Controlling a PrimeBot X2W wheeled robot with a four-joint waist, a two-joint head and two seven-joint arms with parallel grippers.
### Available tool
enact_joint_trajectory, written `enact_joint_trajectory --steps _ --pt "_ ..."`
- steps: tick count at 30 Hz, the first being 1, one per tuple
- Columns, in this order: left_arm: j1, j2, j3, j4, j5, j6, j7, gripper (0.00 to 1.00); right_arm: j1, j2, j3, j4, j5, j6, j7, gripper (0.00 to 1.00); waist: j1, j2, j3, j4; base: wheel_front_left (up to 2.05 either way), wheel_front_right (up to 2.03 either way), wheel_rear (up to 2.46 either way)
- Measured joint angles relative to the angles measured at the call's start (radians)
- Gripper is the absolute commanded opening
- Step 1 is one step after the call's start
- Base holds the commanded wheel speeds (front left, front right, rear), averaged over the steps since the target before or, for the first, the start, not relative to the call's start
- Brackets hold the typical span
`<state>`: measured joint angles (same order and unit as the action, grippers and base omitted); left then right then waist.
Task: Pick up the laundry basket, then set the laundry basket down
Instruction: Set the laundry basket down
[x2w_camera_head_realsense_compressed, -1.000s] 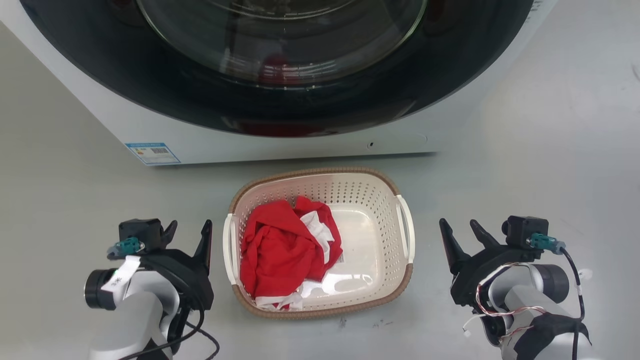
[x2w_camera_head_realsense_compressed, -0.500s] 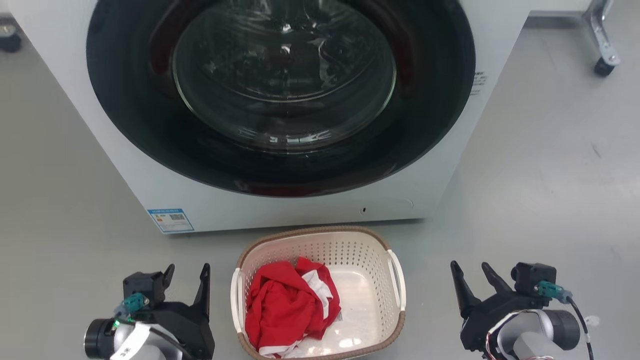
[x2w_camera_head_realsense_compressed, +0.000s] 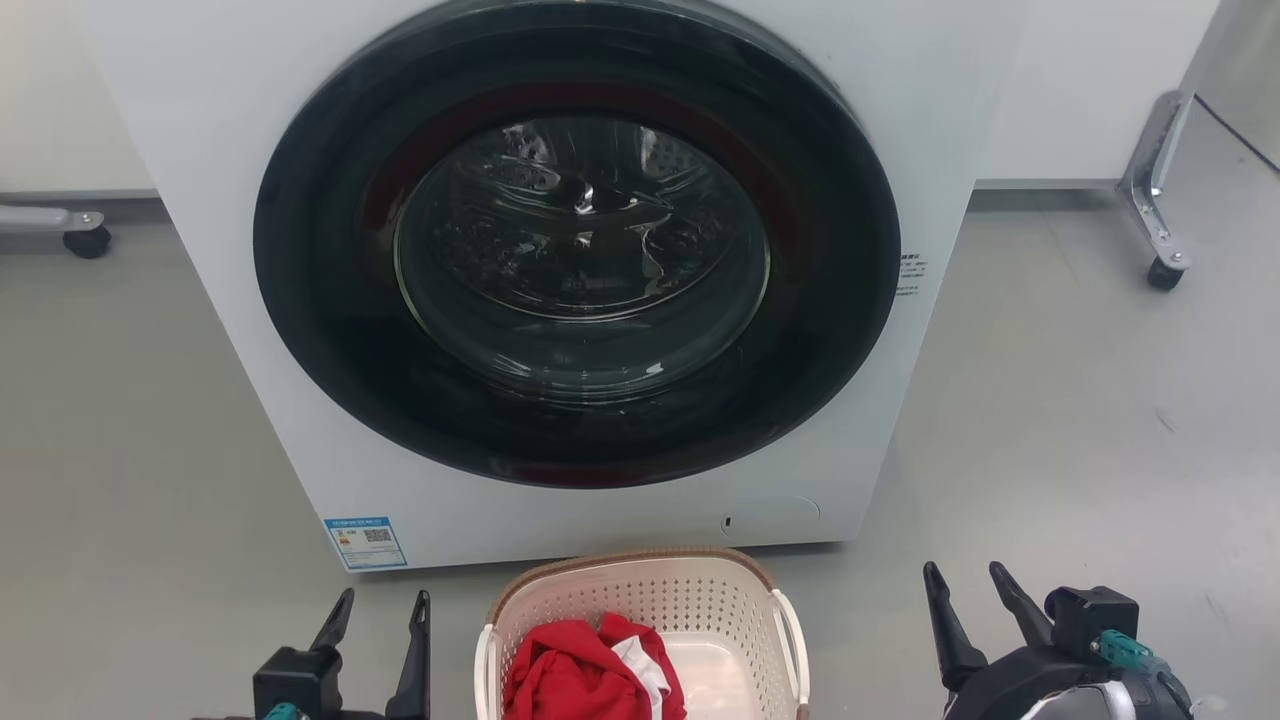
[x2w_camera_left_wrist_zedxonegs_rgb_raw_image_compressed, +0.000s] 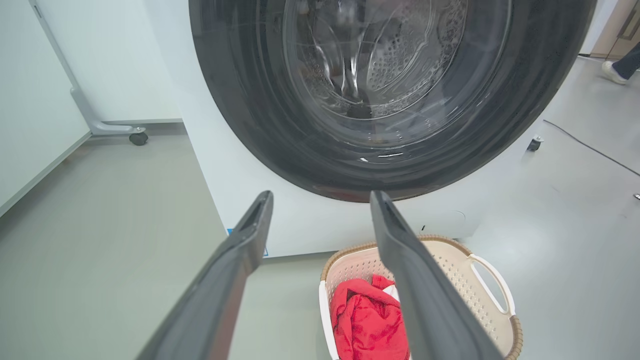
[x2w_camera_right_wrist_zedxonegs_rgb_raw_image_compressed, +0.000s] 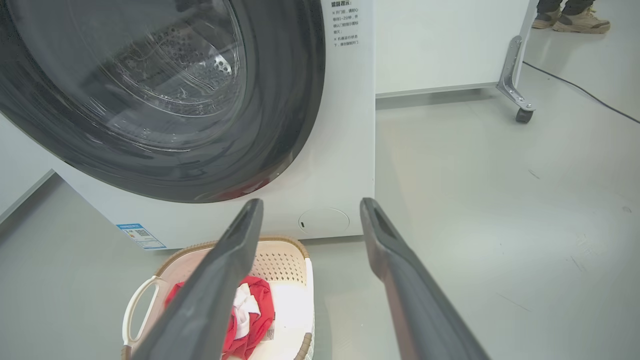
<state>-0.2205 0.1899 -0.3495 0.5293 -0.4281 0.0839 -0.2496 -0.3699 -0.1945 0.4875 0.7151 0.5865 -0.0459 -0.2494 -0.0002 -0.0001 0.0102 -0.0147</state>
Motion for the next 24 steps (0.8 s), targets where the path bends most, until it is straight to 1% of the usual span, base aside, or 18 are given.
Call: enact_joint_trajectory --steps 4,11,17,24 --pt "0.070 0.005 0.016 -0.108 0.016 0.013 0.000 1.00 0.056 -0.017 -0.018 -0.091 -0.028 -0.023 0.000 1.00 0.0000 0.0000 -0.025 -0.001 0.00 0.00 0.00" --pt "0.186 0.009 0.050 -0.252 0.034 0.030 0.000 1.00 0.165 -0.037 -0.044 -0.220 -0.061 -0.043 0.000 1.00 0.0001 0.0002 -0.042 -0.003 0.00 0.00 0.00" --pt "0.250 0.005 0.075 -0.321 0.059 0.032 0.000 1.00 0.238 -0.050 -0.057 -0.295 -0.094 -0.061 0.000 1.00 0.0002 0.0002 -0.046 -0.001 0.00 0.00 0.00" --pt "0.298 -0.004 0.096 -0.360 0.068 0.040 0.000 1.00 0.306 -0.056 -0.068 -0.369 -0.131 -0.070 0.000 1.00 0.0002 0.0001 -0.050 0.000 0.00 0.00 0.00"
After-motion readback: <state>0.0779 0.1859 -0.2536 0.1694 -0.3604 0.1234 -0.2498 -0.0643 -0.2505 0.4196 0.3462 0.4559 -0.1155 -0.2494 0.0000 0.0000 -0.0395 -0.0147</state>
